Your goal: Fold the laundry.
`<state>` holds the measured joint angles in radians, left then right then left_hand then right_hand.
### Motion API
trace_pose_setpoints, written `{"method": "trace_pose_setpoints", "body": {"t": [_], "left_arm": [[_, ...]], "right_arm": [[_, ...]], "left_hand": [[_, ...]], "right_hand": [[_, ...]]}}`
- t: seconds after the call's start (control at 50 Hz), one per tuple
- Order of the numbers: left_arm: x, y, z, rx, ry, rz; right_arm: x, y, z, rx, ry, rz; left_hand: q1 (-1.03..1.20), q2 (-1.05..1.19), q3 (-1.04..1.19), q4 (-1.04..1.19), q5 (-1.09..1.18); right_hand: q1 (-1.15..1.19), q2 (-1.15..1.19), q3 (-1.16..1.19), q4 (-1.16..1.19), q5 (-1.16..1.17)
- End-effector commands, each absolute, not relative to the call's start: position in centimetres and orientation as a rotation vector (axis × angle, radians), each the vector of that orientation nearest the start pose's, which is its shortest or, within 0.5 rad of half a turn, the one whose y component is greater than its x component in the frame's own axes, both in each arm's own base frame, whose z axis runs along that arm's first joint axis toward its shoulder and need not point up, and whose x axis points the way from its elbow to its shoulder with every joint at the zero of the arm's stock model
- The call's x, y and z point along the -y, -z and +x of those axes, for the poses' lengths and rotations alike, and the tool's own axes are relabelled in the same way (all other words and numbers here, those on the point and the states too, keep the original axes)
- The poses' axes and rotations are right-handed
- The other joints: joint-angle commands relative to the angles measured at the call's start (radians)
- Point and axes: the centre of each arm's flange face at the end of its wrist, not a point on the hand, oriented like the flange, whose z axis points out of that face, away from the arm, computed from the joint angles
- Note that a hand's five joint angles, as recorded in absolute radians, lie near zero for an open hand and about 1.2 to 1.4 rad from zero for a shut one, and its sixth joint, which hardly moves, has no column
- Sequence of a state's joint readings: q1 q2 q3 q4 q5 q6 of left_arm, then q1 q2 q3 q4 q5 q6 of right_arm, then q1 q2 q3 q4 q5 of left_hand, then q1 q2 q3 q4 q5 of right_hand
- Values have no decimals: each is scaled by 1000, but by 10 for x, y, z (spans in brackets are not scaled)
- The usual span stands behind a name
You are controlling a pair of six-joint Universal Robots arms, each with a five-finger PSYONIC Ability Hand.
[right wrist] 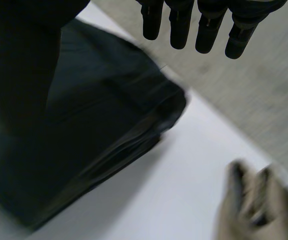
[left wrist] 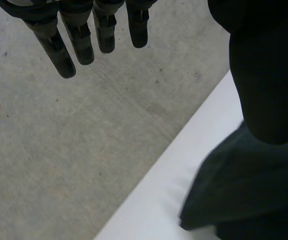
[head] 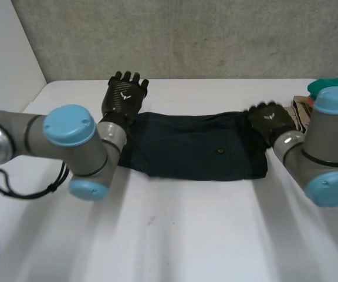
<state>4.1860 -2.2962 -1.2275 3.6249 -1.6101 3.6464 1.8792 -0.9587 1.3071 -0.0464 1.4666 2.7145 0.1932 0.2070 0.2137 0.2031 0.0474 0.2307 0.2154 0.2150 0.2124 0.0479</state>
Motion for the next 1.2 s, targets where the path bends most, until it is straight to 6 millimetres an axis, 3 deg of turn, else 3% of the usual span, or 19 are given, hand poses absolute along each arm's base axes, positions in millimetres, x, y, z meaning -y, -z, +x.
{"method": "trace_pose_setpoints", "body": {"t": [0.02, 0.12, 0.14, 0.2, 0.34, 0.48, 0.54, 0.62, 0.68, 0.76, 0.82, 0.84, 0.9, 0.92, 0.98, 1.02, 1.1, 1.14, 1.2], "left_arm": [[299, -178, -326, -1988, 2290, 992], [289, -175, -330, -2013, 2286, 1013], [289, -175, -330, -2013, 2286, 1014], [287, -176, -330, -2016, 2286, 1016], [283, -194, -326, -1986, 2322, 987], [272, -211, -319, -1960, 2351, 969], [268, -217, -315, -1960, 2365, 955], [264, -222, -312, -1987, 2393, 915], [262, -228, -310, -2005, 2425, 878], [261, -235, -308, -2017, 2454, 837], [262, -238, -306, -2012, 2456, 808], [262, -239, -306, -2011, 2457, 803], [263, -240, -305, -2008, 2455, 778], [263, -241, -305, -2004, 2457, 772], [266, -246, -305, -1988, 2475, 748], [269, -253, -306, -1969, 2504, 732], [274, -270, -314, -1931, 2580, 706], [276, -276, -318, -1922, 2609, 696], [284, -273, -329, -1959, 2626, 697]], "right_arm": [[324, -150, 242, -2384, 1601, -951], [329, -134, 242, -2383, 1615, -969], [333, -129, 242, -2377, 1637, -983], [338, -128, 240, -2374, 1687, -999], [355, -146, 204, -2476, 1870, -1010], [355, -184, 184, -2450, 2085, -1359], [350, -196, 206, -2296, 2196, -1524], [312, -211, 288, -1749, 2349, -1704], [284, -209, 327, -1436, 2361, -1749], [241, -174, 371, -1063, 2238, -1836], [230, -152, 381, -986, 2165, -1886], [227, -141, 383, -967, 2135, -1917], [226, -134, 383, -965, 2117, -1941], [226, -137, 383, -976, 2123, -1931], [226, -144, 379, -1025, 2132, -1899], [234, -164, 368, -1149, 2144, -1761], [247, -208, 343, -1388, 2058, -1297], [255, -221, 329, -1490, 1939, -1031], [267, -226, 313, -1584, 1839, -837]], "left_hand": [[-19, -32, -39, -29, -47], [-19, -32, -39, -29, -47], [-19, -32, -39, -29, -47], [-19, -32, -39, -29, -47], [-19, -32, -39, -29, -47], [-19, -32, -39, -29, -47], [-19, -32, -39, -29, -47], [-19, -32, -39, -29, -47], [-19, -32, -39, -29, -47], [-19, -32, -39, -29, -47], [-19, -32, -39, -29, -47], [-19, -32, -39, -29, -47], [-19, -32, -39, -29, -47], [-19, -32, -39, -29, -47], [-19, -32, -39, -29, -47], [-19, -32, -39, -29, -47], [-19, -32, -39, -29, -47], [-19, -32, -39, -29, -47], [-19, -32, -39, -29, -47]], "right_hand": [[39, 54, 55, 58, 47], [385, 400, 401, 403, 393], [697, 712, 712, 715, 705], [1165, 1180, 1180, 1183, 1173], [1166, 1181, 1181, 1184, 1174], [1166, 1181, 1181, 1184, 1174], [1166, 1181, 1181, 1184, 1174], [1166, 1181, 1181, 1184, 1174], [1166, 1181, 1181, 1184, 1174], [1166, 1181, 1181, 1184, 1174], [1166, 1181, 1181, 1184, 1174], [1033, 1048, 1049, 1051, 1041], [127, 143, 143, 146, 136], [-56, -41, -40, -38, -48], [-56, -41, -40, -38, -48], [-56, -41, -40, -38, -48], [-56, -41, -40, -38, -48], [-56, -41, -40, -38, -48], [-56, -41, -40, -38, -48]]}}
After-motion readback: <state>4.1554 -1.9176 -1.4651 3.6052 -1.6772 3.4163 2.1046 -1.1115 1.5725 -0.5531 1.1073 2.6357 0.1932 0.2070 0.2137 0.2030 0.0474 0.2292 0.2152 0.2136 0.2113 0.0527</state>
